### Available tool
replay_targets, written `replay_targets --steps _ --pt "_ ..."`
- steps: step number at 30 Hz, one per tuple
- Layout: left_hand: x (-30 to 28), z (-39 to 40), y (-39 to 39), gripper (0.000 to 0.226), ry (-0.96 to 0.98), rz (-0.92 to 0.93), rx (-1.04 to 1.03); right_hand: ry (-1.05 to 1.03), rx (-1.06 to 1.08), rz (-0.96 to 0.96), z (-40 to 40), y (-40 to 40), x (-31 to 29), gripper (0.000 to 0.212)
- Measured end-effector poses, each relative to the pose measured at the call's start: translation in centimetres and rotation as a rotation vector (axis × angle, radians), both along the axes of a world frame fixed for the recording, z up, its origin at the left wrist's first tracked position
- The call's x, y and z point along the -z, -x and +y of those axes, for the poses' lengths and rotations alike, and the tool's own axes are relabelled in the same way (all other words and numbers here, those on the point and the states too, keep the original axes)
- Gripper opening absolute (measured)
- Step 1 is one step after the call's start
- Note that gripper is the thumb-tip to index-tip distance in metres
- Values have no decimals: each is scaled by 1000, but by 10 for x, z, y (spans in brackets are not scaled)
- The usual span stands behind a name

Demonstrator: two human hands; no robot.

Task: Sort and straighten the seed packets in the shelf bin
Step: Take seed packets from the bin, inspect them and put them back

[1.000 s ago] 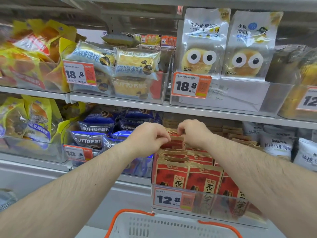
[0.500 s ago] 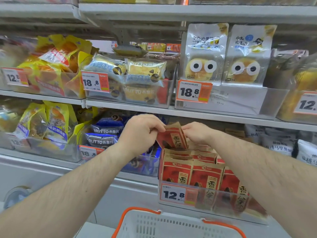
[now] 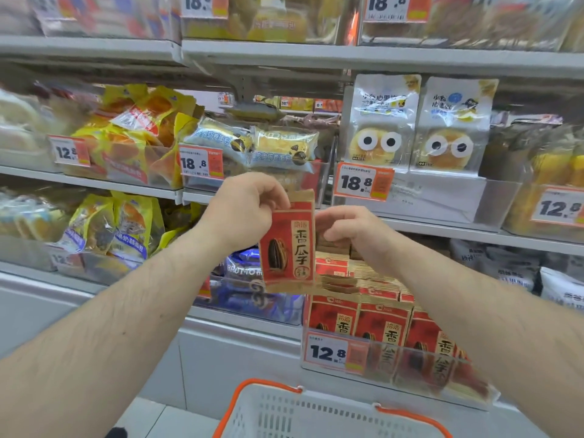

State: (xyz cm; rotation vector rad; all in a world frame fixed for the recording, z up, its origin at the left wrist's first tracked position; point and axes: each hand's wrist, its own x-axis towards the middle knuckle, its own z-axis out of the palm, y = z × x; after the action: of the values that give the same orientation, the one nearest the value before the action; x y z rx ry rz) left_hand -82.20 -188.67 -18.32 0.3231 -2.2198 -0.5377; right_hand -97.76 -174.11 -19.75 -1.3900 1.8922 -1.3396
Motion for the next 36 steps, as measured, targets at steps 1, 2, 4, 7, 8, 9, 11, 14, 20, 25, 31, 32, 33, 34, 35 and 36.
replay_targets --steps 1,2,4,7,8,9,11,14,20,25,31,32,33,34,35,36 --pt "1 3 -2 45 -20 -47 -7 12 -4 22 -1 -4 1 32" --pt "2 6 -3 45 -34 -87 -8 19 7 55 -1 -10 3 22" --pt "5 13 -6 44 -54 -167 9 13 51 141 0 -21 4 9" --pt "12 20 -11 39 -99 -235 55 -14 132 202 4 -31 9 16" --pt "16 21 -13 36 -138 -218 75 -11 163 197 6 -33 12 16" --pt "22 22 -15 31 -204 -177 99 1 189 170 8 -35 16 15" --pt "40 25 -19 25 -413 -48 169 24 213 78 14 -39 27 13" --pt "77 40 -20 10 -778 48 235 11 230 5 24 -44 49 17" --pt "150 85 -12 12 -1299 210 205 -92 269 -127 41 -55 101 15" --pt "181 115 -12 21 -1462 193 229 -103 308 -182 63 -59 137 6" --pt "205 138 -15 35 -1648 188 242 -141 372 -110 87 -62 167 20" --pt "208 140 -15 34 -1674 197 239 -153 379 -120 90 -64 170 26" --pt "211 142 -16 33 -1697 212 227 -161 388 -139 92 -65 173 32" --pt "215 142 -15 31 -1718 230 213 -163 397 -170 94 -66 175 37" --pt "218 143 -15 31 -1738 247 198 -160 408 -209 94 -67 177 41" --pt "221 143 -15 32 -1756 257 189 -154 419 -252 95 -68 178 42"
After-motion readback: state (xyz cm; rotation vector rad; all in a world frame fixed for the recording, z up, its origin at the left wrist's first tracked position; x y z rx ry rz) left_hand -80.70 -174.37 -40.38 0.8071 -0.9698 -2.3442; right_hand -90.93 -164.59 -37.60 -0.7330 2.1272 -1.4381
